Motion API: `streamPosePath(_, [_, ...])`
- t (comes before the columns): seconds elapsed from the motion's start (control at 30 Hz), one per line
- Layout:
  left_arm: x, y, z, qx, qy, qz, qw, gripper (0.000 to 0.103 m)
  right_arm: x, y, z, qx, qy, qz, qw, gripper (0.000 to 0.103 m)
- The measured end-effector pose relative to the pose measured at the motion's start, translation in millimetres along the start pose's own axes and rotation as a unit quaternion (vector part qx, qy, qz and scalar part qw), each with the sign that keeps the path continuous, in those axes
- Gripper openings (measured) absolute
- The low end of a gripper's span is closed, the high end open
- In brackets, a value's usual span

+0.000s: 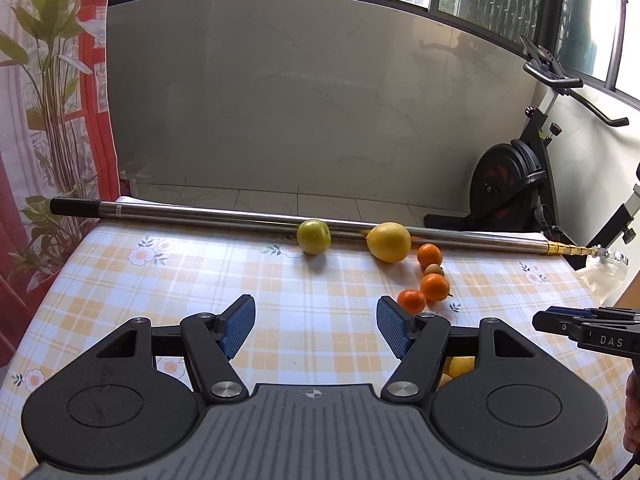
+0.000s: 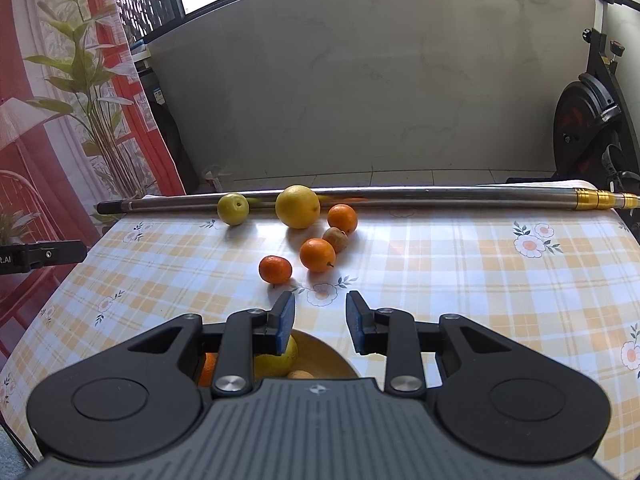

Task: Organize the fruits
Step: 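Move right gripper to a tangerine while left gripper moves toward the fruit cluster, then close right gripper on the tangerine and lift it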

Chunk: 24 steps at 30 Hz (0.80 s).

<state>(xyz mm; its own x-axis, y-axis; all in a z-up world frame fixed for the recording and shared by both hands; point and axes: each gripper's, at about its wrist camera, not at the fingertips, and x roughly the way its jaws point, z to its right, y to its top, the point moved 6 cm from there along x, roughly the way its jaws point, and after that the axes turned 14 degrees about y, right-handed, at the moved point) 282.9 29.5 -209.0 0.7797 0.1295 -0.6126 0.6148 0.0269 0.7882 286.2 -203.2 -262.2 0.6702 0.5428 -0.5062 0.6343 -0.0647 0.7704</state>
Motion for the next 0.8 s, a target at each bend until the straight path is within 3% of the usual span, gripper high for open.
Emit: streamPosePath(0.8, [78,12,10,-0.024,-0.004,-0.030,0.9992,0.070,119,33,31,-0.064,0.025,-0.057,0.996,0.031])
